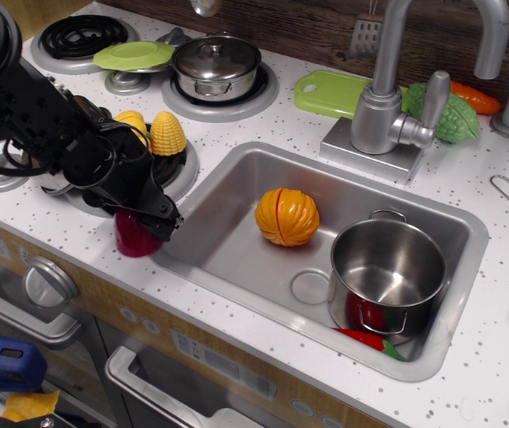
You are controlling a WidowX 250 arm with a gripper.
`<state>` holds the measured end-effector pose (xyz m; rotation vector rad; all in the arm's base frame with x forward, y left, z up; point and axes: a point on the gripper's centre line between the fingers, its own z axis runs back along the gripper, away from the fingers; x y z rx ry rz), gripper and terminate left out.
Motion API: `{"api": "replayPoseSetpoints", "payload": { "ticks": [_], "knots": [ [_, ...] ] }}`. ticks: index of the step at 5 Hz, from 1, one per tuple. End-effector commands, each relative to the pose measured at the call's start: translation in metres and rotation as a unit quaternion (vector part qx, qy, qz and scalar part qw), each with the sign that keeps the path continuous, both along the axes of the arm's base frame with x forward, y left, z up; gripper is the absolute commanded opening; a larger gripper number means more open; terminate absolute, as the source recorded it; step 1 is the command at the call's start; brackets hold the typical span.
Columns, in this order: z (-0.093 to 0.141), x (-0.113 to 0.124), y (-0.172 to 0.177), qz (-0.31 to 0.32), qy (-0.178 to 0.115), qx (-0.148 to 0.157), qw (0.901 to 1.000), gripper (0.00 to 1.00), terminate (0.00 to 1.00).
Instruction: Put sweet potato in pot which is in sink
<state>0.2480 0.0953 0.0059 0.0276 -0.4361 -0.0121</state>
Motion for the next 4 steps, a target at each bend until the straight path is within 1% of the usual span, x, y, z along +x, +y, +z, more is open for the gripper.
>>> {"api": "replayPoseSetpoints", "payload": {
  "ticks": [1,2,3,4],
  "knots": [
    [0.04,0.012,-0.023,-0.016,0.003,0.044,0.9989,0.0,0.0],
    [0.058,0.019,-0.042,-0.021,0.012,0.049,0.9985,0.0,0.0],
    [0.066,0.033,-0.065,-0.019,-0.006,0.047,0.9987,0.0,0.0],
    [0.067,0.054,-0.086,-0.022,-0.018,0.038,0.9989,0.0,0.0]
  ]
}}
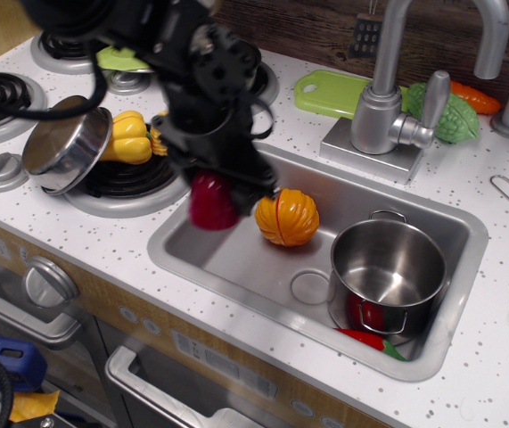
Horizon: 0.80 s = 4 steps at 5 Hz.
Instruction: Put sweet potato in pot which is in sink
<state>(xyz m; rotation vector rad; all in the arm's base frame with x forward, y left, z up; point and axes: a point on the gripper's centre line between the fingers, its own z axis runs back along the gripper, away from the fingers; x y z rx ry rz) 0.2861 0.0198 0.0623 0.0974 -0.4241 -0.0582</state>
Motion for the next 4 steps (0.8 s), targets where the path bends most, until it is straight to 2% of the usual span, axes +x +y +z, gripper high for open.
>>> {"api": "replayPoseSetpoints", "payload": {
  "ticks": [1,2,4],
  "knots": [
    [0.008,0.035,-0.033,0.011,-0.038,-0.044,0.9983,0.0,0.0],
    [0.008,0.046,-0.06,0.035,-0.046,-0.06,0.9965,0.0,0.0],
    [-0.002,0.052,-0.092,0.084,-0.055,-0.059,0.9932,0.0,0.0]
  ]
}}
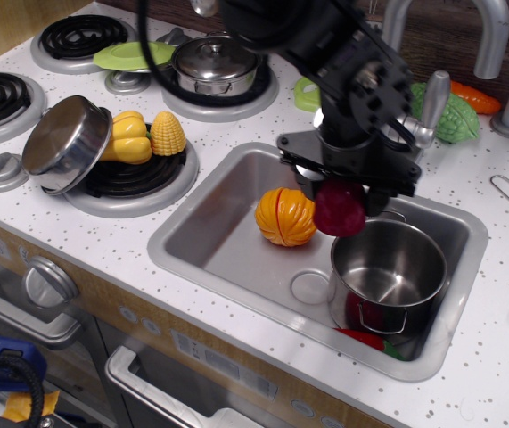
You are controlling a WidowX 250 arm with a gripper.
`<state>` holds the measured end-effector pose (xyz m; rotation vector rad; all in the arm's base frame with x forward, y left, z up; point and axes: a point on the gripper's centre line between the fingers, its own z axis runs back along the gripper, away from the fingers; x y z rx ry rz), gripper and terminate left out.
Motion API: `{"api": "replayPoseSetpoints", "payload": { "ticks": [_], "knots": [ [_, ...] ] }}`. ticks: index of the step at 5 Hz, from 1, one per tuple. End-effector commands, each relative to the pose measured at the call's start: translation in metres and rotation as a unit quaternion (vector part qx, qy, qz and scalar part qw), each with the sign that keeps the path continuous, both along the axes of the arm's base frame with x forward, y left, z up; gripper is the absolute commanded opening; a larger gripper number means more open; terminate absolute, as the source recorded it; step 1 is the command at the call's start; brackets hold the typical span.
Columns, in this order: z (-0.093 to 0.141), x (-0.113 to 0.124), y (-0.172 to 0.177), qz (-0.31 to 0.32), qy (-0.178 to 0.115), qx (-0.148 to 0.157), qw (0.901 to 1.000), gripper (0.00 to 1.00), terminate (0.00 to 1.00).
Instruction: Put sweet potato in pot which is in sink
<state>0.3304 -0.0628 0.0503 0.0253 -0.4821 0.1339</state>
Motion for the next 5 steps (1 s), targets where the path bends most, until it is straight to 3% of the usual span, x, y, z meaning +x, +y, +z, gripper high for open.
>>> {"api": "replayPoseSetpoints", "payload": {
  "ticks": [1,4,5],
  "knots": [
    [0.0091,0.0084,-0.0164,0.013,-0.02,0.007,0.9997,1.0,0.0],
    [0.0084,0.0084,-0.0164,0.009,-0.028,0.008,0.9995,1.0,0.0],
    [0.0084,0.0084,-0.0164,0.009,-0.028,0.008,0.9995,1.0,1.0]
  ]
}}
